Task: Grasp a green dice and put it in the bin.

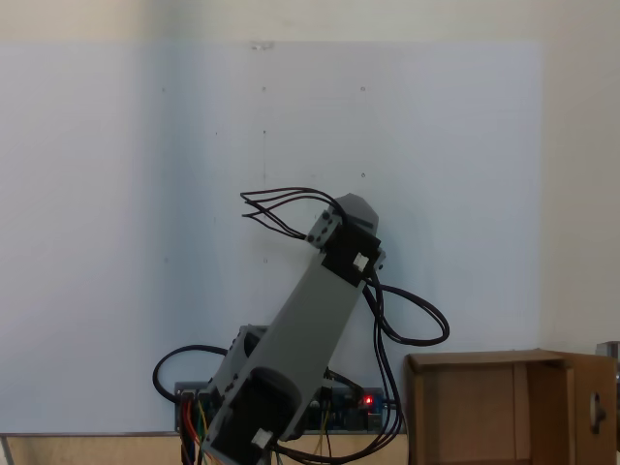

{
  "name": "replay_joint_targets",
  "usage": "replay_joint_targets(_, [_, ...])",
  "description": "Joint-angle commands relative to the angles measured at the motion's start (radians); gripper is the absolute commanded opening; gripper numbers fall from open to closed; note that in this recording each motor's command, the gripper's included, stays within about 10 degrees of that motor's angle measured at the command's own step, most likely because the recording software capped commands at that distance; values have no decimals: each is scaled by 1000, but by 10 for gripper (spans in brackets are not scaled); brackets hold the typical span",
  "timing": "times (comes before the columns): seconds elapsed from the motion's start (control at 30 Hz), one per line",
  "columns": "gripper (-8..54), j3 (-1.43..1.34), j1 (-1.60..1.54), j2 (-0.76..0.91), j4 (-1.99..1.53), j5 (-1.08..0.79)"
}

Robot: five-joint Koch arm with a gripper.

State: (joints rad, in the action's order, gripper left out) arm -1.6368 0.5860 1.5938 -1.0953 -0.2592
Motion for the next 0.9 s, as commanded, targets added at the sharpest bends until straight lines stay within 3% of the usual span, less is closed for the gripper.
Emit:
replay_joint_targets(0.0, [388,3,0,-2,49,60])
replay_joint_targets(0.1, [379,0,-8,-11,49,74])
replay_joint_targets(0.3, [298,-2,-11,-11,74,104])
replay_joint_targets(0.5, [118,-2,-5,-11,81,178])
replay_joint_targets(0.87, [116,60,31,55,101,232])
